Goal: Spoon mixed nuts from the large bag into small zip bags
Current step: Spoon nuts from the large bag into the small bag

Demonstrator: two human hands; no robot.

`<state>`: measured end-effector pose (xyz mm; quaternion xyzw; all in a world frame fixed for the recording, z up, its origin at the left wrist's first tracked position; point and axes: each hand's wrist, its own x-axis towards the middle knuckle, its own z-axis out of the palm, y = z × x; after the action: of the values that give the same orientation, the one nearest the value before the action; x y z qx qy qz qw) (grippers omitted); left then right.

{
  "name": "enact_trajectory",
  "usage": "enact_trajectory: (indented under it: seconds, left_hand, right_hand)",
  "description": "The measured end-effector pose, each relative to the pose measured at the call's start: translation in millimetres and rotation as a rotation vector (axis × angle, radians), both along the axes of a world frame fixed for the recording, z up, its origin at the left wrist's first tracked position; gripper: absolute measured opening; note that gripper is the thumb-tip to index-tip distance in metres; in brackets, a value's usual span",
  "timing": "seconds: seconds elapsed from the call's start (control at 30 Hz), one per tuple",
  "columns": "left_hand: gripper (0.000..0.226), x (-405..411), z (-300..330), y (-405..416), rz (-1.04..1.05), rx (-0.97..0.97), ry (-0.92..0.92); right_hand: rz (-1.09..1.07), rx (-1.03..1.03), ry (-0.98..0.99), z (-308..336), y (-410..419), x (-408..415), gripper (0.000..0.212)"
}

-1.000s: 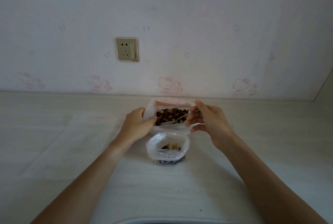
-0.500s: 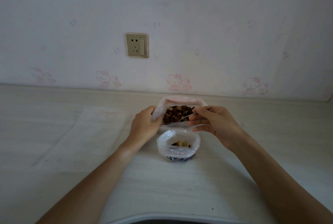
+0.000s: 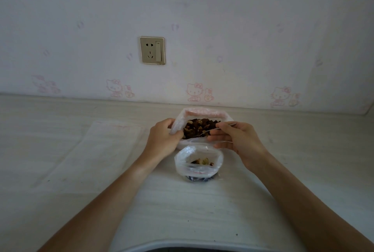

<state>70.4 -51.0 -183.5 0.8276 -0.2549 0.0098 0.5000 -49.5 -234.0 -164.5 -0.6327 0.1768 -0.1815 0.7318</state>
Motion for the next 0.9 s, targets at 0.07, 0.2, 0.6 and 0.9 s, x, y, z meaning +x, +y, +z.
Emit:
enact_trajectory:
  seconds: [0.07,0.2,0.6,0.9]
  left_hand:
    - [0.010,0.0,-0.3,0.2,0.003,-0.004,-0.001]
    - [0.011,0.6,-1.9,-0.3,-0.003,-0.017,-0.007]
    - [0.021,7.3,-5.7,0.1,0.005,-0.075,-0.060]
    - [0.019,10.8,0.4,11.0,0.135,-0.016,-0.146]
  right_hand:
    - [-0.002,-0.013,-0.005,0.1,0.0,-0.3,0.018]
    - [0.005,-0.033,-0.012,-0.8,0.3,-0.2,0.018]
    - [-0.068,0.013,-0.027,7.4,-10.8,-1.9,0.025]
    - [-0.131,-0.005,-0.114,13.9,-18.0,-3.8,0.030]
